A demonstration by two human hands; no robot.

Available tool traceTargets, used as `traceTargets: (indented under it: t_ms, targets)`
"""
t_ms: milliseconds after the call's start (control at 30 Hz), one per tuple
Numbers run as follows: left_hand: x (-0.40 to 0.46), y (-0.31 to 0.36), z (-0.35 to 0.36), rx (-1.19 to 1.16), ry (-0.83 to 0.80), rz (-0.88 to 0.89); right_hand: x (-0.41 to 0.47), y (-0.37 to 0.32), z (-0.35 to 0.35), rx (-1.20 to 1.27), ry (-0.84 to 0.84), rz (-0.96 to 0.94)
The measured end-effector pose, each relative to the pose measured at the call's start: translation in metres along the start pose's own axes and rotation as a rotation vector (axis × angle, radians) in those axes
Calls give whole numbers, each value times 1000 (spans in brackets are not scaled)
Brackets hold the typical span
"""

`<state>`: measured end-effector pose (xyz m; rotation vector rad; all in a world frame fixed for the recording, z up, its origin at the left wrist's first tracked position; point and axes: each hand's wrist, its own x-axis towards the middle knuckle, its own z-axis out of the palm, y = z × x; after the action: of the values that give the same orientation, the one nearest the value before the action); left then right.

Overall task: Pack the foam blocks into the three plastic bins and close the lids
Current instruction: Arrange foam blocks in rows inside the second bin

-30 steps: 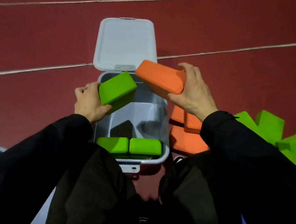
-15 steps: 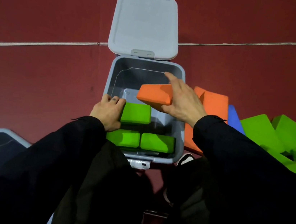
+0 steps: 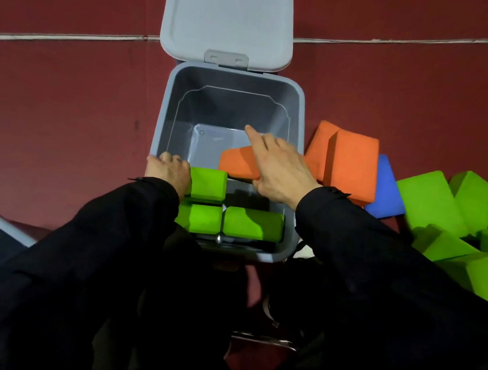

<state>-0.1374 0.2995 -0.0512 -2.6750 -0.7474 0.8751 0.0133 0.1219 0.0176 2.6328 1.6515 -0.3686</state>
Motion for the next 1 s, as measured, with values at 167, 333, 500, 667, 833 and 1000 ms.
traceTargets:
  t_ms: [167,333,500,667,833,1000]
  targets:
    - [13,12,-7,170,-144,-48,-3,6,1,-120,-51,-83]
    - [11,19,-3,132,-164,7,7,-10,24,-140,-159,-153]
    - [16,22,-1,-60,-103,147,18,-9,50,-27,-140,-136]
    - [31,27,-9,-96,-171,-19,21,-4,51,-74,-147,-199]
    - [28,16,-1,-127,-197,103,0,-16,109,85,-72,-152]
    - [27,18,10,-155,-248,284,-2,-25,117,247,61,35]
